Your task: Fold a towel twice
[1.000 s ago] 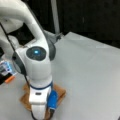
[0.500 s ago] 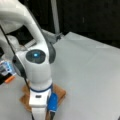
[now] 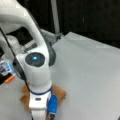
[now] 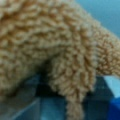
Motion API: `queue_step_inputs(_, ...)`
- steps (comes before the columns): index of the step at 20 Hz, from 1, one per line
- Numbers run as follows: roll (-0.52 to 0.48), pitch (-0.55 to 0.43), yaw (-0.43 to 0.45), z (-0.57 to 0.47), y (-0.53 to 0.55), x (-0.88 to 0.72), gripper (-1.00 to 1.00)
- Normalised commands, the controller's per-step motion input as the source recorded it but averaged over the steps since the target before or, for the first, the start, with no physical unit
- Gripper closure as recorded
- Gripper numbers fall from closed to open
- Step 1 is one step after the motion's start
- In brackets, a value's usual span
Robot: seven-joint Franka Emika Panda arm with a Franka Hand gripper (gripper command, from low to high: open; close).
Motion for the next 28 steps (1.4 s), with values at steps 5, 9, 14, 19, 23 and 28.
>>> queue_step_inputs(5,0.186,-0.026,-0.028,0.01,-0.19,0.16,-1.0)
queue_step_inputs(9,0.184,-0.015,-0.013,0.0,-0.16,0.15,-1.0)
queue_step_inputs(14,0.197,0.001,0.001,-0.01,-0.11,0.11,-1.0)
queue_step_inputs(19,0.193,0.007,0.002,0.01,-0.08,0.07,-1.0)
queue_step_inputs(23,0.168,0.021,0.01,0.06,-0.09,0.03,-1.0)
queue_step_inputs(28,0.107,0.054,0.034,0.2,-0.16,0.02,-1.0)
